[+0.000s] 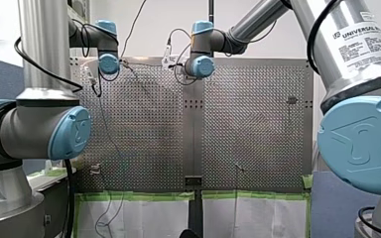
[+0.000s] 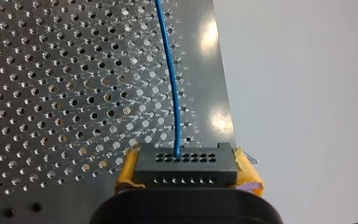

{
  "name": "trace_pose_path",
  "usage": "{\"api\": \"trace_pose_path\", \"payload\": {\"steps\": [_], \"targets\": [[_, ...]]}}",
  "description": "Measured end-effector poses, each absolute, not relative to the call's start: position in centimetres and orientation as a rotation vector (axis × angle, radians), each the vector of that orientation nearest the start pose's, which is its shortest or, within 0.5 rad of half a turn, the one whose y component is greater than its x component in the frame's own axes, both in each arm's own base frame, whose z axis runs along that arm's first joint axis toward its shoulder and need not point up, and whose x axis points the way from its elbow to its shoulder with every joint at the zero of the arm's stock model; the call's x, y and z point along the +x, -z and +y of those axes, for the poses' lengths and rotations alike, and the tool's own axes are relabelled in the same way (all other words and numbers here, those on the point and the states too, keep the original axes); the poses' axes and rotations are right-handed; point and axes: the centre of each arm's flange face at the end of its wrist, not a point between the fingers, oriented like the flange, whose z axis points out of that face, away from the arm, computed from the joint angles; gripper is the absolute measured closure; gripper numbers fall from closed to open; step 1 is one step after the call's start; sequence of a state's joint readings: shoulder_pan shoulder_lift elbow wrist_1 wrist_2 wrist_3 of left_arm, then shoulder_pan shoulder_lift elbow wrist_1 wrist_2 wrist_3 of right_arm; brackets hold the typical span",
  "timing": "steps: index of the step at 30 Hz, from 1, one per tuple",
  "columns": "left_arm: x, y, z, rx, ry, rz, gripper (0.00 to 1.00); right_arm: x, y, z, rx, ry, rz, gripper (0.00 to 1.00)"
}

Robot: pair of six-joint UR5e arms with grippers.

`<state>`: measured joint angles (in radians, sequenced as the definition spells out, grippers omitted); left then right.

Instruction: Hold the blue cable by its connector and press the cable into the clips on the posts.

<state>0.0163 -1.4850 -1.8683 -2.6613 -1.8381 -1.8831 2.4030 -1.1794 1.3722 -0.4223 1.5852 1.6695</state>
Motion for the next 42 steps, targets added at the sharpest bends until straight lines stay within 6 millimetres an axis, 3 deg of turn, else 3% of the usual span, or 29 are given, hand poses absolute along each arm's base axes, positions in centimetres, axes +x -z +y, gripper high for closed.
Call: {"api": "trace_pose_path", "payload": {"steps": [20,32,42], "targets": [[48.6,-42.8,-8.7,-0.427,0.108,1.244,0.99,58.8,-41.4,-35.3,1.526,-2.035,-0.682,1.00],[49.5,-44.8,-8.2,-0.424,0.144,1.211,0.99,59.3,-39.9,-36.0,1.543,-2.019,-0.691,1.00],[50.3,-43.5,-8.2,-0.416,0.144,1.243,0.99,59.0,-39.9,-36.7,1.536,-2.012,-0.697,1.00]]}}
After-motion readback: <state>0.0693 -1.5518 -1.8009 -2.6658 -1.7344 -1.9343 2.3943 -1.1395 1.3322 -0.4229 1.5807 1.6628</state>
